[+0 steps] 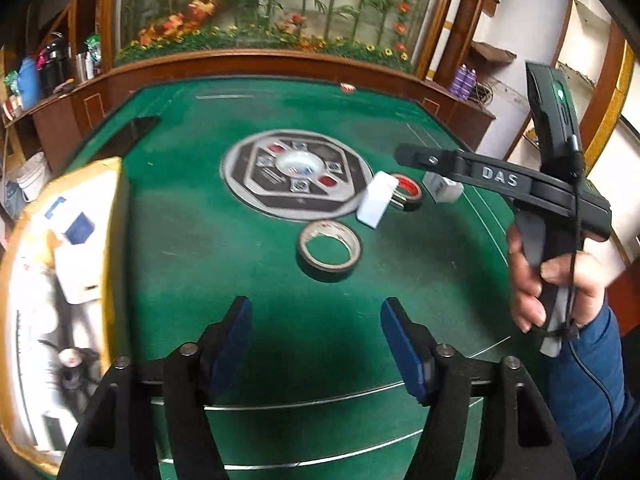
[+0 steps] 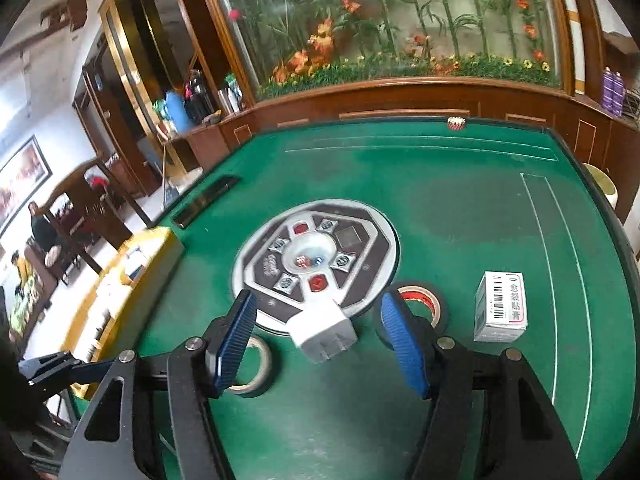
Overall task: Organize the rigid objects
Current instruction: 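Move both open tools back over the remaining items on the table, then grasp the black tape roll with the left tool while the right grasps the white plug adapter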
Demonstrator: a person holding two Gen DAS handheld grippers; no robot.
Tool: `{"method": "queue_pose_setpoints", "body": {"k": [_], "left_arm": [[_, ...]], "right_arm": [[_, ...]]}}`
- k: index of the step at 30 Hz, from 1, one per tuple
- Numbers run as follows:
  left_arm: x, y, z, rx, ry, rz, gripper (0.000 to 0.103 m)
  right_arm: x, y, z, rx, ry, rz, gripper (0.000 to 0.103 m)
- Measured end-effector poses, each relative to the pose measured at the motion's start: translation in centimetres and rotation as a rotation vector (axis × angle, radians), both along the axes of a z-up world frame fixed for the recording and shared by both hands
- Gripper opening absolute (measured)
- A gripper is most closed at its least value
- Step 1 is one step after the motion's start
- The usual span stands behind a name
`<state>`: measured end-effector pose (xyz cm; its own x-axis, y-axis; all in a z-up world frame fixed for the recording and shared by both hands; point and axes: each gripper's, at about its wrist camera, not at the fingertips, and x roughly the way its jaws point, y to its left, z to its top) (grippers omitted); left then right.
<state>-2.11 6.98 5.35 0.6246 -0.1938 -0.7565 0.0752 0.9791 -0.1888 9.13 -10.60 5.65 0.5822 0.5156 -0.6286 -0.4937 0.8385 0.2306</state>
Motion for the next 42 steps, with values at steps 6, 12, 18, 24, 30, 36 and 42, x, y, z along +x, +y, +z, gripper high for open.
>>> {"method": "queue_pose_setpoints", "body": {"k": [6, 12, 18, 24, 30, 36, 42], "left_arm": [[1.4, -0.6, -1.7, -0.013, 0.046, -0.02, 0.073], [2.6, -0.6, -2.3, -0.032, 0.049, -0.016, 0.084], [4.5, -0.9, -2.9, -0.043, 0.069, -0.018, 0.085], [6.5, -1.6, -3.8, -0.016, 0.085, -0.01, 0.085], [8.3, -3.3, -4.4, 0.107, 0.071, 0.0, 0.085], [7.3, -3.3, -4.4, 0.164, 0.036, -0.006, 0.062], [4.7, -2.4, -4.2, 0.16, 0.024, 0.009, 0.062]], "right_arm": [[0.1, 1.4, -1.7, -0.072, -0.02, 0.054, 0.065], [0.2, 4.0, -3.1, -0.23, -0.074, 0.069, 0.065], [1.0, 4.5, -4.5, -0.249, -0.044, 0.085, 0.043], [1.5, 3.0, -3.2, -0.164, -0.006, 0.043, 0.042], [1.4, 1.6, -1.9, -0.084, 0.003, 0.005, 0.043], [1.2, 1.0, -1.3, -0.043, 0.01, -0.003, 0.043], [0.3, 1.8, -1.3, -0.03, 0.015, 0.033, 0.043]]}}
